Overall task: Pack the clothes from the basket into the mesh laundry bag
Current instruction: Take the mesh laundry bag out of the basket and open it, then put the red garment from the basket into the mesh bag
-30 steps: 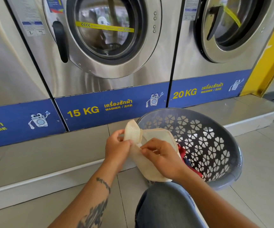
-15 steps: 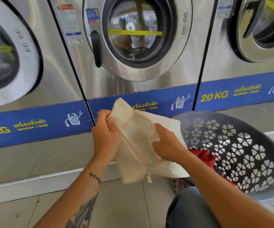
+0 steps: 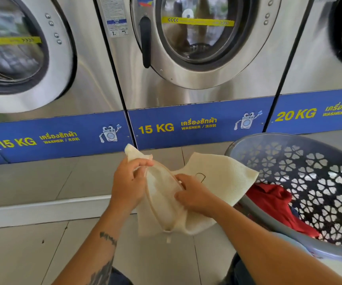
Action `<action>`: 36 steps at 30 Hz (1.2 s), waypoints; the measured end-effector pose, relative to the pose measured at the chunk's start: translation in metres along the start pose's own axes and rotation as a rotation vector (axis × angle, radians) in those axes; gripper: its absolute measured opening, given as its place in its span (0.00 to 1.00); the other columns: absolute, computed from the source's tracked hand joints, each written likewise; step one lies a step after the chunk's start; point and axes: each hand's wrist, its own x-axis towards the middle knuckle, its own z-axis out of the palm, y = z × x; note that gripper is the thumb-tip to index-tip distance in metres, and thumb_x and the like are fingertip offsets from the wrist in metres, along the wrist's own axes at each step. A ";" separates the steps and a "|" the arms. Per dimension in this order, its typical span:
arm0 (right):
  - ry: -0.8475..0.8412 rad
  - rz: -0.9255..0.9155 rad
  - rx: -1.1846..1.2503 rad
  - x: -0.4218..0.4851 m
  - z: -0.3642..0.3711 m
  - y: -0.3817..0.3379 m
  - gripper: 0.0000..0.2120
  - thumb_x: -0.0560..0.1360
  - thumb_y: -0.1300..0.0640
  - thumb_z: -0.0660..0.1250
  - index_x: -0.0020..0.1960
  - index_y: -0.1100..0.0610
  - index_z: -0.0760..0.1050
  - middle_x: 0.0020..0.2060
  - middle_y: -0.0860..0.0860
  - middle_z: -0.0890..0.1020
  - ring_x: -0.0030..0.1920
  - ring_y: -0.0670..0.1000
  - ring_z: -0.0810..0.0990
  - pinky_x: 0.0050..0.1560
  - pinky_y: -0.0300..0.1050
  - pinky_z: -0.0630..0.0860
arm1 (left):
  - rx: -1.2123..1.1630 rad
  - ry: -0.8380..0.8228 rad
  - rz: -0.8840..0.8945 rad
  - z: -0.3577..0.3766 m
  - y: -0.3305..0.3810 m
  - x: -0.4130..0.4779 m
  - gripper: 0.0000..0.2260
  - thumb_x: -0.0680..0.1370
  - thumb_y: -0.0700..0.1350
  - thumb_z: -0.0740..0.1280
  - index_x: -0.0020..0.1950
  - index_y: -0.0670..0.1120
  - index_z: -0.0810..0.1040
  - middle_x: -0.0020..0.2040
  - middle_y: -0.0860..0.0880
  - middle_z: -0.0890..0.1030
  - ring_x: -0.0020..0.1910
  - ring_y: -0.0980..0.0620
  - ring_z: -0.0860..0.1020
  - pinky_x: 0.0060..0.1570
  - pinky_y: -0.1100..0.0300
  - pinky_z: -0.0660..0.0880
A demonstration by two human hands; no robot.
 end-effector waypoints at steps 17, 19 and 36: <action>0.120 0.153 -0.304 0.022 0.018 0.021 0.20 0.72 0.62 0.64 0.63 0.52 0.75 0.51 0.51 0.80 0.49 0.56 0.78 0.48 0.50 0.78 | 0.192 -0.325 -0.071 0.024 -0.038 0.006 0.19 0.76 0.43 0.68 0.66 0.53 0.77 0.66 0.51 0.74 0.63 0.47 0.74 0.62 0.49 0.72; 0.102 0.128 -0.327 0.017 0.005 0.021 0.21 0.73 0.61 0.64 0.65 0.51 0.74 0.53 0.52 0.81 0.50 0.56 0.79 0.51 0.52 0.81 | 0.178 -0.352 -0.026 0.032 -0.030 0.003 0.21 0.75 0.39 0.67 0.68 0.53 0.76 0.67 0.52 0.74 0.64 0.47 0.73 0.63 0.49 0.71; 0.065 0.296 -0.601 -0.027 -0.169 0.161 0.32 0.74 0.58 0.65 0.77 0.48 0.64 0.71 0.55 0.74 0.69 0.60 0.73 0.67 0.52 0.73 | 0.192 -0.402 -0.014 0.127 0.031 -0.010 0.21 0.77 0.34 0.58 0.66 0.50 0.78 0.67 0.47 0.75 0.62 0.44 0.74 0.61 0.49 0.73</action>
